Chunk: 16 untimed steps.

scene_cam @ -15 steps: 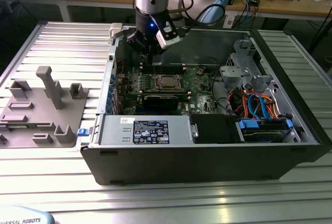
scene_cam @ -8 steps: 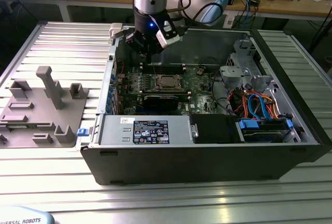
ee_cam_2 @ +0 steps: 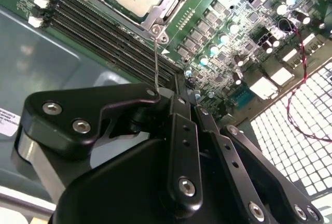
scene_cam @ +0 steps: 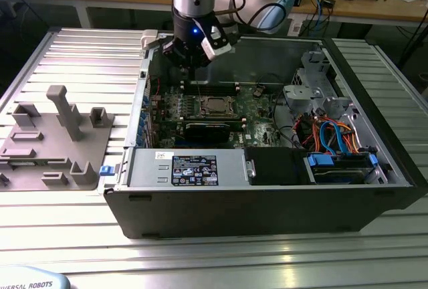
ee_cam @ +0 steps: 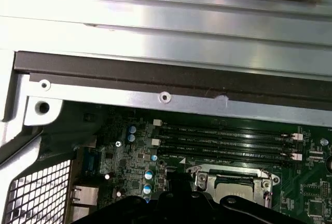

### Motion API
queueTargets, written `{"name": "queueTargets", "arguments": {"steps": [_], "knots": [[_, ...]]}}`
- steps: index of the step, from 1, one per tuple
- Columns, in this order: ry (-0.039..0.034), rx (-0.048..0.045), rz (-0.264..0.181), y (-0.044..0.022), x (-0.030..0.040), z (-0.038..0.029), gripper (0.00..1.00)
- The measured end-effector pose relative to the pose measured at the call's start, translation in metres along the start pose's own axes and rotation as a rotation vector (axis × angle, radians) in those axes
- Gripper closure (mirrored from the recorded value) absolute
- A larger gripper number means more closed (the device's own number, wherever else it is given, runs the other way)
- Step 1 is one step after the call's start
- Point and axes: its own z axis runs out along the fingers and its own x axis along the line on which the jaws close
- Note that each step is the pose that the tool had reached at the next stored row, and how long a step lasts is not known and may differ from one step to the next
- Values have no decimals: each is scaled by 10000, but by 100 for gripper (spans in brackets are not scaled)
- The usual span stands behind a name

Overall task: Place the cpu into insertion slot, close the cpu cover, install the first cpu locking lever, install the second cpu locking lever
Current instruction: 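Install the first cpu locking lever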

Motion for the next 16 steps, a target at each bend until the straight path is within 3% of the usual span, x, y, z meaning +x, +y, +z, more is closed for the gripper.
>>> {"name": "queueTargets", "arguments": {"steps": [16], "knots": [[4, -1, 0, -18, -205, -1, 89]]}}
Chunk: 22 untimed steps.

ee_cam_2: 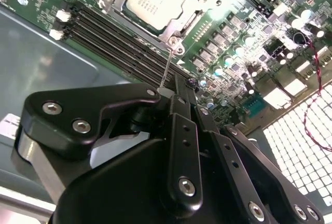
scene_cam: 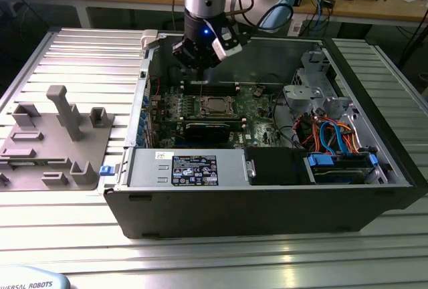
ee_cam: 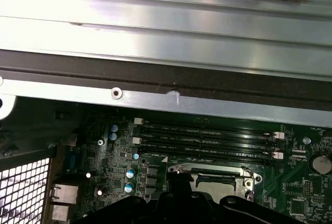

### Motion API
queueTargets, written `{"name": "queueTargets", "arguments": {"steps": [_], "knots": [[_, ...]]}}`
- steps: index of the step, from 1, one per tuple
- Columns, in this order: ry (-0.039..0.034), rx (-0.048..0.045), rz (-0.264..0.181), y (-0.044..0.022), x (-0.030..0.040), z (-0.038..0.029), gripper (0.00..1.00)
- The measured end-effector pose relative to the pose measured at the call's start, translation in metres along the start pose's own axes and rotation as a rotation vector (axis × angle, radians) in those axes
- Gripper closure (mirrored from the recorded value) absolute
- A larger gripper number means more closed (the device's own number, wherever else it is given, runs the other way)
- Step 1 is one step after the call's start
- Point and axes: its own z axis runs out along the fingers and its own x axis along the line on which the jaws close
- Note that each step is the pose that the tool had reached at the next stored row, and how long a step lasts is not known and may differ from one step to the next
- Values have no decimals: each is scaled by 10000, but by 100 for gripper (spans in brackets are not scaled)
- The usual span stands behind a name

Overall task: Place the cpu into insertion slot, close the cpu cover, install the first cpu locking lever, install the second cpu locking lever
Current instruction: 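Install the first cpu locking lever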

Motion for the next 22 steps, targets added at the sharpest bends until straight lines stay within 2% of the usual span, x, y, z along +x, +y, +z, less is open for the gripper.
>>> {"name": "queueTargets", "arguments": {"steps": [10, 15, 16, 19, 22], "knots": [[11, -2, 1, -14, -140, 3, 89], [24, 6, 3, -19, -177, 59, 89], [27, 38, 7, -14, -181, 69, 89], [43, 223, 6, 30, -204, 110, 89], [74, 541, 13, 66, -212, 126, 89]]}}
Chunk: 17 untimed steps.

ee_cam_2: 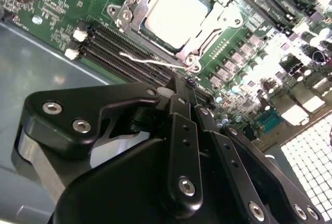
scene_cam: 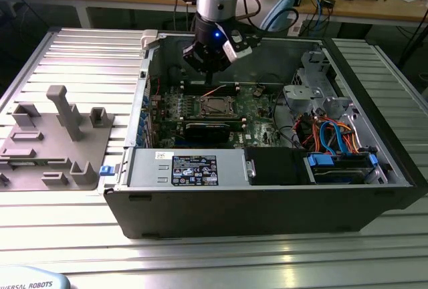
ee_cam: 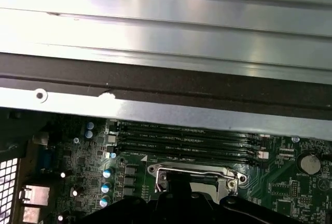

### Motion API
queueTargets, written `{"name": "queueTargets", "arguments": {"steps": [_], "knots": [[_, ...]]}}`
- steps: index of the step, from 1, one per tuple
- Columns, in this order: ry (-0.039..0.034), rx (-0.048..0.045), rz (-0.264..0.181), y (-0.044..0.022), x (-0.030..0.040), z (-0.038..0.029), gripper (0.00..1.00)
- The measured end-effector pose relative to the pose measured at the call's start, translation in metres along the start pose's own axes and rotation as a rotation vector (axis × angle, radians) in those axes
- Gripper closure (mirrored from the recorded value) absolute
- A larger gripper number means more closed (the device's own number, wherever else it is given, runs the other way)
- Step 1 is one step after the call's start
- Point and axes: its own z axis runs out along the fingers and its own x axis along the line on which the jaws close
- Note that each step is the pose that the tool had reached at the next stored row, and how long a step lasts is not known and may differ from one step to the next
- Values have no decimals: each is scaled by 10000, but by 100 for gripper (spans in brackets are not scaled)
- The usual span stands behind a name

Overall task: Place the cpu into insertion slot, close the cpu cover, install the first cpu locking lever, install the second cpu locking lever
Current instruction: 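Install the first cpu locking lever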

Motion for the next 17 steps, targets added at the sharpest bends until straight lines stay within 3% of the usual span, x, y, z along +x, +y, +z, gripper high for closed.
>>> {"name": "queueTargets", "arguments": {"steps": [1, 3, 6, 17], "knots": [[6, 75, 2, 9, -1, 11, 89], [9, 91, 2, 39, -12, 68, 89], [34, 88, 3, 123, -88, 316, 89], [50, 86, 4, 116, -205, 401, 89]]}}
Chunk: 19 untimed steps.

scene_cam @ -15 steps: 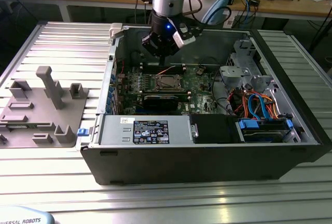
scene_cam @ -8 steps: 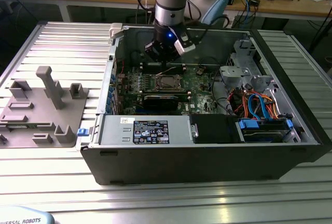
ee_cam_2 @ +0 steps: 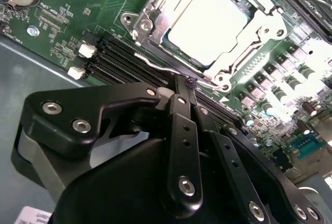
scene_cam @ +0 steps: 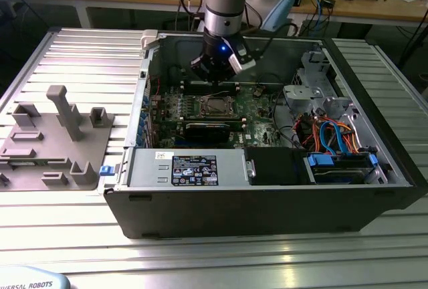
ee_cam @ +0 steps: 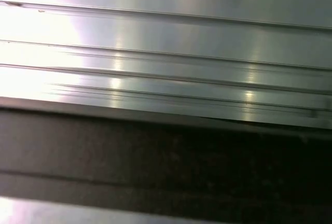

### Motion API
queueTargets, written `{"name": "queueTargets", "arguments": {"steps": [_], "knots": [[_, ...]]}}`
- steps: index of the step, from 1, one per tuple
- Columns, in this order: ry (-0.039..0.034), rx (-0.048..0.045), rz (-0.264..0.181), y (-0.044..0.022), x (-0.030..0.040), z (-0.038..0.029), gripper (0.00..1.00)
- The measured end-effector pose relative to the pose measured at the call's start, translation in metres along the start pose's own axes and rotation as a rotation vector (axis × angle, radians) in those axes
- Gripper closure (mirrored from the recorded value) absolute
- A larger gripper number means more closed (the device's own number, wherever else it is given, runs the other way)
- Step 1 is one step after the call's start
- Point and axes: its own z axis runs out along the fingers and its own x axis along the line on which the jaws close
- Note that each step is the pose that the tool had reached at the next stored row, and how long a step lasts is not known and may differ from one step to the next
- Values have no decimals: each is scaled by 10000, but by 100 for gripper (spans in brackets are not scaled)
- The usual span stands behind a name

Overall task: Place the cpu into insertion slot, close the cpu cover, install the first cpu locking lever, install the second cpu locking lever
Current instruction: 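Install the first cpu locking lever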

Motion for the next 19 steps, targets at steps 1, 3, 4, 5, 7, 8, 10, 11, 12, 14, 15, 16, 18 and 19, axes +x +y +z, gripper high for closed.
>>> {"name": "queueTargets", "arguments": {"steps": [1, 3, 4, 5, 7, 8, 10, 11, 12, 14, 15, 16, 18, 19], "knots": [[0, 0, -1, -1, -9, 3, 89], [2, 1, 0, -3, -29, 13, 89], [4, 0, -1, -5, -40, 21, 89], [7, 0, -1, -6, -51, 29, 89], [9, -1, -1, -8, -68, 40, 89], [9, -3, 0, -9, -75, 43, 89], [8, -7, 0, -11, -93, 53, 89], [8, -9, 0, -13, -99, 59, 89], [9, -21, 0, -17, -111, 72, 89], [9, -38, -2, -21, -130, 86, 89], [9, -39, 0, -21, -130, 86, 89], [1, -43, -1, -20, -131, 76, 89], [-24, -39, -2, -17, -125, 9, 89], [-37, -38, -3, -16, -121, -13, 89]]}}
